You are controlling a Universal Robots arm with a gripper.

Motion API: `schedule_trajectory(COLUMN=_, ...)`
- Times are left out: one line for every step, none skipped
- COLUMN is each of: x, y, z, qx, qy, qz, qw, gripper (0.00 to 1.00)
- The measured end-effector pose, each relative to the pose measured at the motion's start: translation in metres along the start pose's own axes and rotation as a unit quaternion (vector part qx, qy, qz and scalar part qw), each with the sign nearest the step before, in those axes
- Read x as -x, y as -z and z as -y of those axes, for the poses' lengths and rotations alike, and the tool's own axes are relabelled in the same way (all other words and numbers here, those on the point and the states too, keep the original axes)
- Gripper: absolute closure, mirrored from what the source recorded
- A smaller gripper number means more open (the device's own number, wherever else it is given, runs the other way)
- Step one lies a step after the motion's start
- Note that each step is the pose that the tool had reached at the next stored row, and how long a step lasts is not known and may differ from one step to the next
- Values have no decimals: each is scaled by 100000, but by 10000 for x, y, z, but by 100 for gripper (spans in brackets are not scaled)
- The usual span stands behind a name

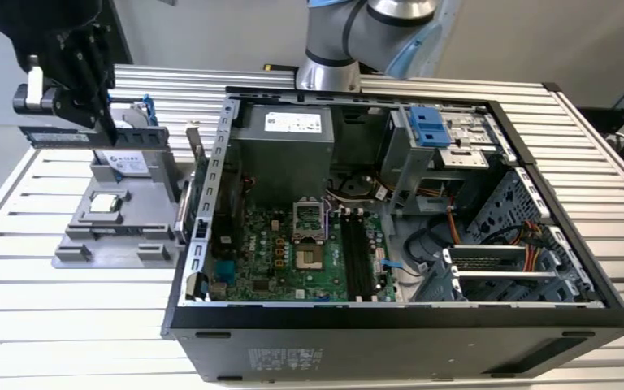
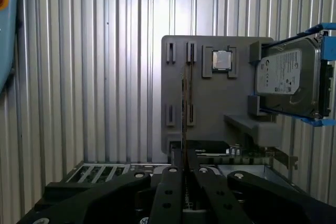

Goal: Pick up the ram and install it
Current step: 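Pick up the ram and move it above insertion slot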

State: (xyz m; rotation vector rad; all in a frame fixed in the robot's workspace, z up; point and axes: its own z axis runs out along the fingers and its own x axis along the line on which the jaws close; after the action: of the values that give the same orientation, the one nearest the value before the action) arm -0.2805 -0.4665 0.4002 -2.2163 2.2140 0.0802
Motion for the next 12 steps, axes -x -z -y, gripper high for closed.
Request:
schedule_trajectory(x=0, y=1, z=30, qx=54, qy=-2, qz=-1, qw=100000, gripper=100)
schedule_trajectory(x=0, y=2, z=56, qx=95, qy=-3, qz=-2, qw=100000, gripper=100)
schedule_trajectory(x=0, y=3, z=82, qx=137, qy=-5, qz=-1, qw=100000, gripper=100)
schedule_trajectory(x=0, y=4, z=112, qx=195, qy=-10, qz=-3, qw=100000, gripper=100)
schedule_trajectory(x=0, y=5, z=142, qx=248, qy=-13, qz=-7, qw=100000, gripper=100)
schedule_trajectory(x=0, y=6, z=165, qx=279, qy=-12, qz=-4, qw=100000, gripper=100)
schedule_trajectory(x=0, y=6, z=193, qx=324, qy=-13, qz=1, qw=99999, gripper=100)
schedule_trajectory(x=0, y=7, z=225, qx=389, qy=-15, qz=-1, qw=99999, gripper=100)
schedule_trajectory(x=0, y=8, z=250, qx=440, qy=-20, qz=-3, qw=99999, gripper=100)
schedule_trajectory(x=0, y=9, z=279, qx=488, qy=-21, qz=0, qw=99999, gripper=100)
schedule_trajectory(x=0, y=10, z=308, qx=542, qy=-25, qz=1, qw=99999, gripper=100)
schedule_trajectory(x=0, y=11, z=333, qx=588, qy=-28, qz=-4, qw=99998, gripper=100)
